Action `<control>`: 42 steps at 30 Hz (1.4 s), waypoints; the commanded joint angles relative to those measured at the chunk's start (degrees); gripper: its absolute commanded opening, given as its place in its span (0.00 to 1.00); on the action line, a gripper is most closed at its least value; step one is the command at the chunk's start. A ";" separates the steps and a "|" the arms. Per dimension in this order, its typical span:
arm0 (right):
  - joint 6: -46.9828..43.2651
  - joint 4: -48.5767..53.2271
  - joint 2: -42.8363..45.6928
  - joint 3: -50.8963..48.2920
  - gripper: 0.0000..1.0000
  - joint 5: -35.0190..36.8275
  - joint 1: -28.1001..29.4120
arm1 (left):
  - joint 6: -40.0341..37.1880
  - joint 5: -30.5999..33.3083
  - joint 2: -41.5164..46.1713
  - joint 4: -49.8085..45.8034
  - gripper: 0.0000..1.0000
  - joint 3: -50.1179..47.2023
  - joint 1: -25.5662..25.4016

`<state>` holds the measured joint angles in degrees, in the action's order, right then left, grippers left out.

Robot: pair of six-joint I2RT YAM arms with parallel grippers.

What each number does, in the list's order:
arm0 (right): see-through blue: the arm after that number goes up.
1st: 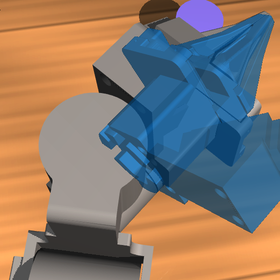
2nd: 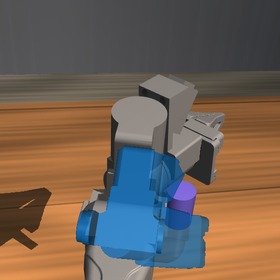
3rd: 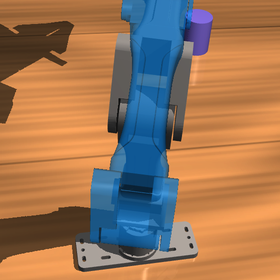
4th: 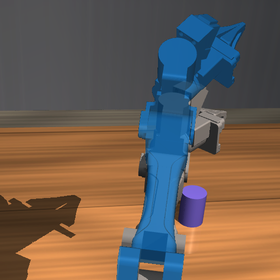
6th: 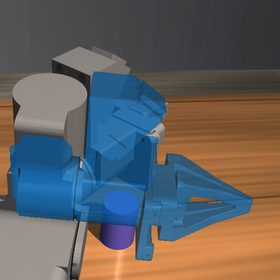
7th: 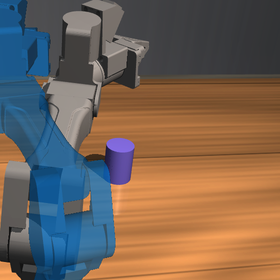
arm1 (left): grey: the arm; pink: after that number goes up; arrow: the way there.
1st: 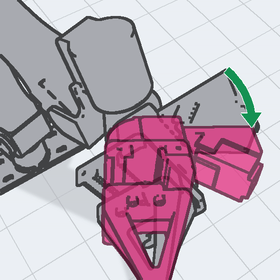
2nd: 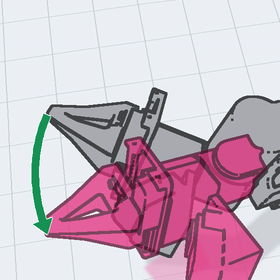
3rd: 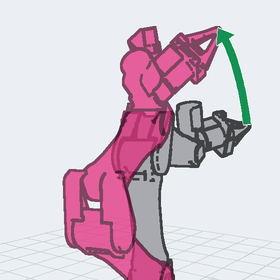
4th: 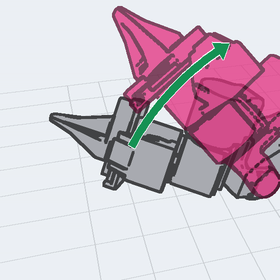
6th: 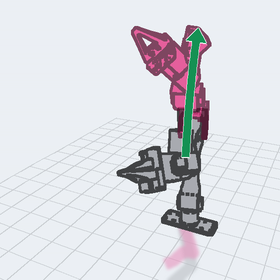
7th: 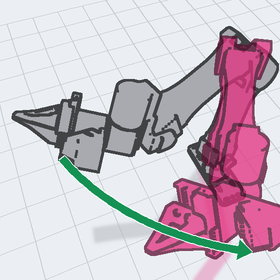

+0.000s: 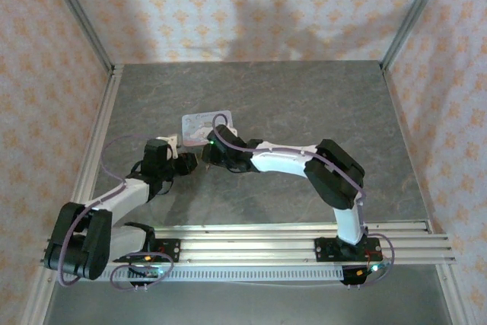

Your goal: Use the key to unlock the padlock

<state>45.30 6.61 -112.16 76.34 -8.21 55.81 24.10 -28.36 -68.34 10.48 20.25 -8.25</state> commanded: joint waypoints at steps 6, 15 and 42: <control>-2.66 9.15 -5.04 7.41 0.52 6.89 1.10 | 2.34 -1.22 -0.97 1.37 0.24 0.36 1.79; -4.67 14.75 -10.10 14.28 0.51 10.69 2.03 | 3.51 -1.95 -2.65 0.33 0.24 0.23 6.38; -4.74 21.53 -15.44 21.28 0.11 17.11 2.27 | 2.05 -8.96 -9.89 5.98 0.25 3.90 10.36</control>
<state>40.40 25.67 -128.97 97.43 5.98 58.11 26.98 -34.20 -76.44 12.25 21.80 1.65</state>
